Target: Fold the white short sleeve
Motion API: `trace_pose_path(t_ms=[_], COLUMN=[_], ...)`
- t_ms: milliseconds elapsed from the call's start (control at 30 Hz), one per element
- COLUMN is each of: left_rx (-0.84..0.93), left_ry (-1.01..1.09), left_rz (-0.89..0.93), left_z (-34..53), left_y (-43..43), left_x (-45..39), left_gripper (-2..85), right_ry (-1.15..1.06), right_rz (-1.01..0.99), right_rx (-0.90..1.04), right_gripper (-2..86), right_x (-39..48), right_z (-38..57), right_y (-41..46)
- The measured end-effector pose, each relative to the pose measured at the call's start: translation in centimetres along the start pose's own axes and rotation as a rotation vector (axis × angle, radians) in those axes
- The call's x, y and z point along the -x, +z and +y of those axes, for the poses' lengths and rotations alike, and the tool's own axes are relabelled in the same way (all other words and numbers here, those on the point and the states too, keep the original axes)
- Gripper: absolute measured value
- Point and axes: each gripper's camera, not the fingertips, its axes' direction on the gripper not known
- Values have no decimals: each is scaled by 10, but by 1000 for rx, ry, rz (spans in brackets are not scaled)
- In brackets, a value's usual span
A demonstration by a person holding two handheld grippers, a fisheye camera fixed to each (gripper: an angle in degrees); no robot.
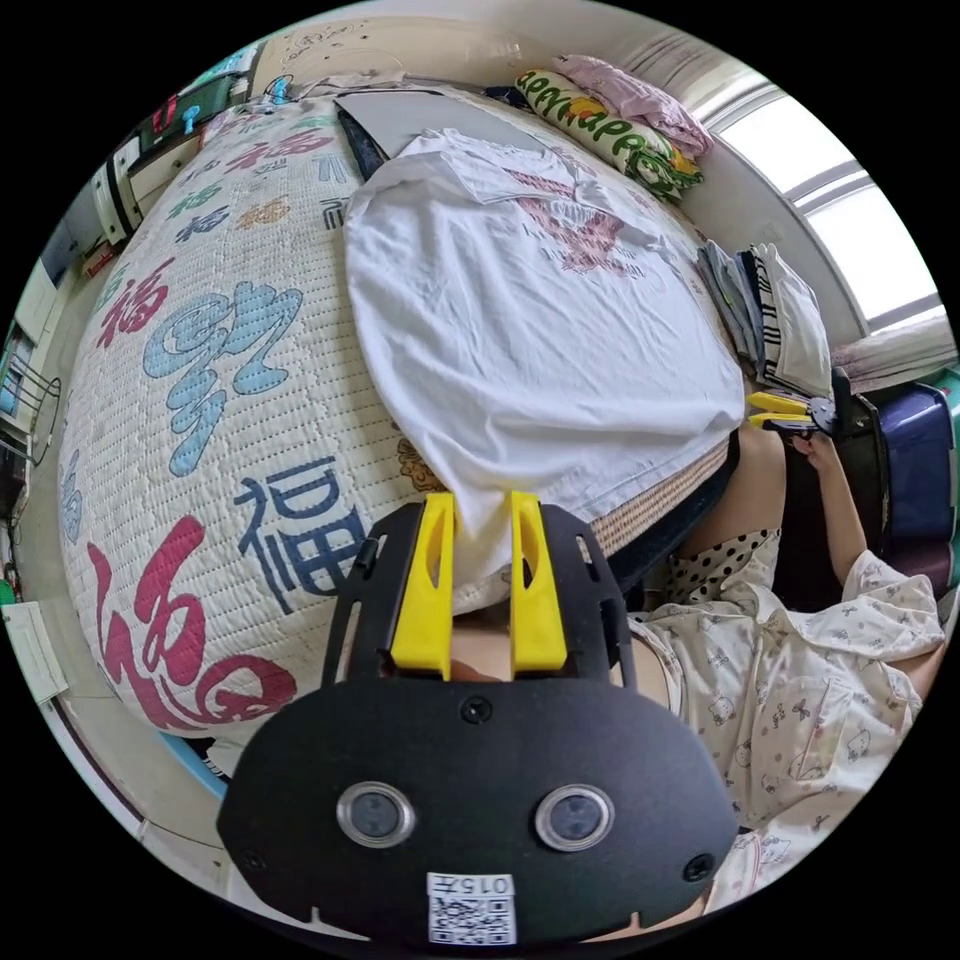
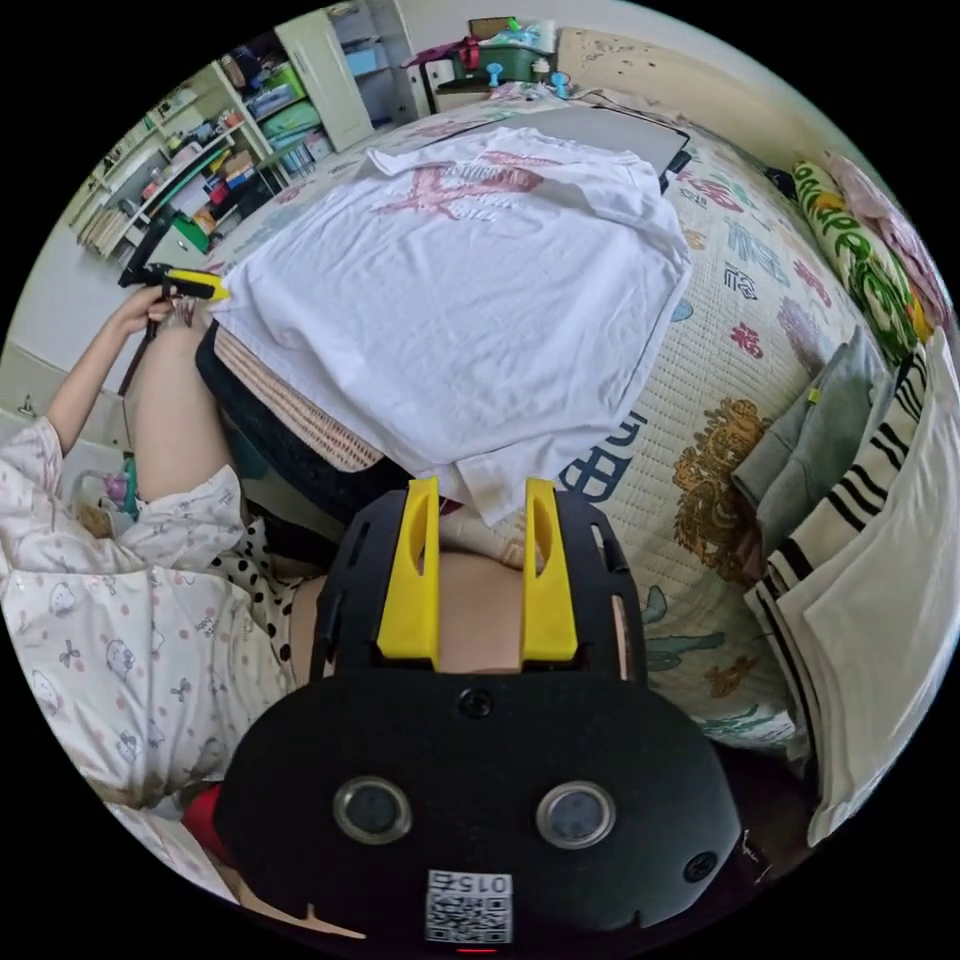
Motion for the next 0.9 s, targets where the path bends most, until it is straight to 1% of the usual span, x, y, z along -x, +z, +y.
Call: trace_pose_path(t_ms=[67,133,200,267,400,500,567,633,733,800,900], left_rx=[2,1,-12,-46,-96,-127,-106,-74,-17,15,41], left_ry=[-4,-17,-4,1,-23,-33,-39,-39,-37,-23,-13], left_rz=[1,-6,11,-23,3,32,34,25,-5,-27,-46], left_z=[0,2,8,22,40,48,48,45,39,34,27], left_y=[-4,-8,-15,-31,-58,-76,-74,-64,-49,-46,-46], left_x=[3,6,6,6,23,35,41,43,44,42,45], left_gripper=[79,61,30,16,8,5,4,4,3,3,4], right_ry=[-28,-18,15,91,178,237,265,286,306,273,151], right_rz=[78,86,66,68,63,-21,-48,-38,36,48,-9], right_rx=[66,93,83,40,-24,-64,-71,-50,-52,-71,-103], right_gripper=[120,110,77,25,11,13,21,40,68,78,89], right_x=[2,-6,-17,-36,-69,-95,-107,-112,-111,-99,-59], right_z=[-3,-4,1,21,67,97,109,114,125,130,131], right_y=[29,47,51,43,28,27,39,52,60,59,61])
